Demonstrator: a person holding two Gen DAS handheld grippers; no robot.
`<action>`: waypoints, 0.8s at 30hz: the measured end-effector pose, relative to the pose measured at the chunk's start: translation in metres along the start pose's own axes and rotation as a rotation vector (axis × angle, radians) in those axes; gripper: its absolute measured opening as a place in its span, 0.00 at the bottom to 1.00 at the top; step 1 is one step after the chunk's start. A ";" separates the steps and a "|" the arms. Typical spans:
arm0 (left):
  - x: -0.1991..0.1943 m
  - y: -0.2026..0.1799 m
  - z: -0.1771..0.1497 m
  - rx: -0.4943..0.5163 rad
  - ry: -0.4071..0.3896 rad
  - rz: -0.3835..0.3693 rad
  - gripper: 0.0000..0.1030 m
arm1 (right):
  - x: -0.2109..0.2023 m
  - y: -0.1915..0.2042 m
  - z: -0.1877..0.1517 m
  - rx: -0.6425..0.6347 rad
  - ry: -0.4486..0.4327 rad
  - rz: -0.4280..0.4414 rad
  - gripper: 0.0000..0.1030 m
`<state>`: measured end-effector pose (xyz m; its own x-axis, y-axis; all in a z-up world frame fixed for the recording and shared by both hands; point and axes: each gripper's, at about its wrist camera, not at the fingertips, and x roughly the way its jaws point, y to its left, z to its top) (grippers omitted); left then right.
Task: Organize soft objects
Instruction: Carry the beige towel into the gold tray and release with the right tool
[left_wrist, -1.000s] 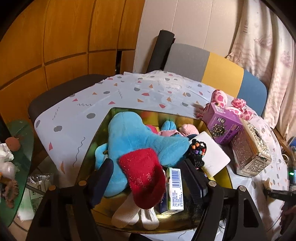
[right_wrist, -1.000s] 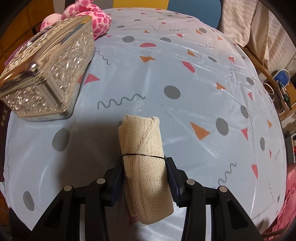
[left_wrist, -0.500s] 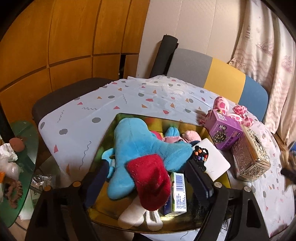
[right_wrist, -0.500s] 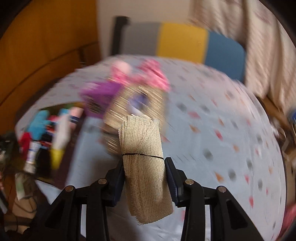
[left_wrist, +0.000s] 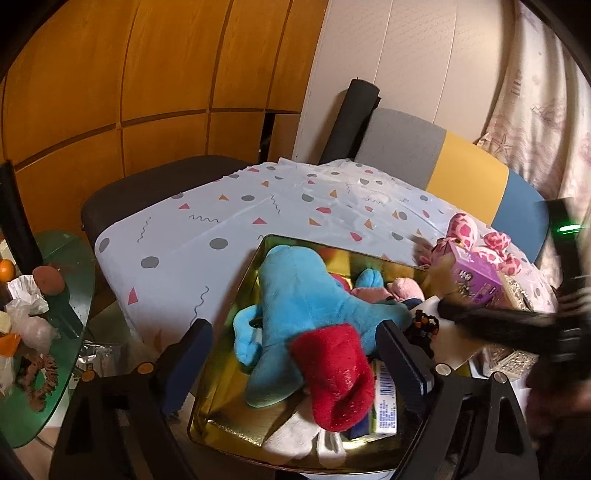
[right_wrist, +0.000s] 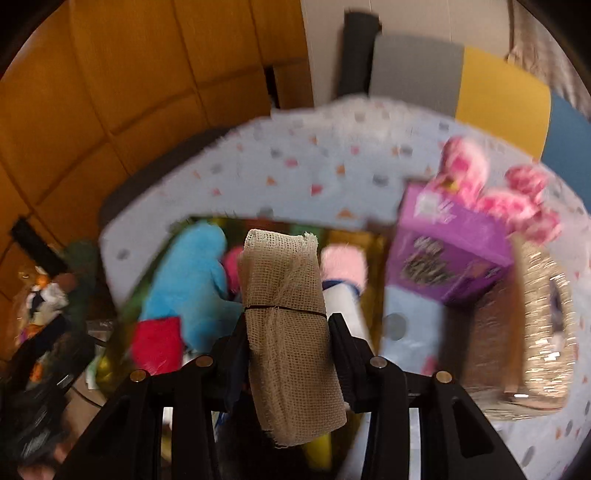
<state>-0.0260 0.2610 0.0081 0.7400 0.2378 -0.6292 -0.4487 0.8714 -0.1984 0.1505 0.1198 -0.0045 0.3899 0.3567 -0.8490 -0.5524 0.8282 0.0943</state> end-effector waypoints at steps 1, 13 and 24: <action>0.002 0.000 -0.001 0.002 0.003 0.004 0.91 | 0.019 0.003 0.000 -0.003 0.044 -0.014 0.41; 0.003 -0.007 -0.005 0.005 0.018 0.016 1.00 | 0.016 0.009 -0.017 -0.089 -0.030 -0.071 0.79; -0.014 -0.021 -0.008 0.051 -0.010 0.053 1.00 | -0.027 0.000 -0.036 -0.024 -0.170 -0.075 0.82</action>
<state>-0.0308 0.2358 0.0145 0.7211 0.2882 -0.6300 -0.4615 0.8781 -0.1265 0.1131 0.0947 0.0000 0.5484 0.3643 -0.7527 -0.5337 0.8454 0.0204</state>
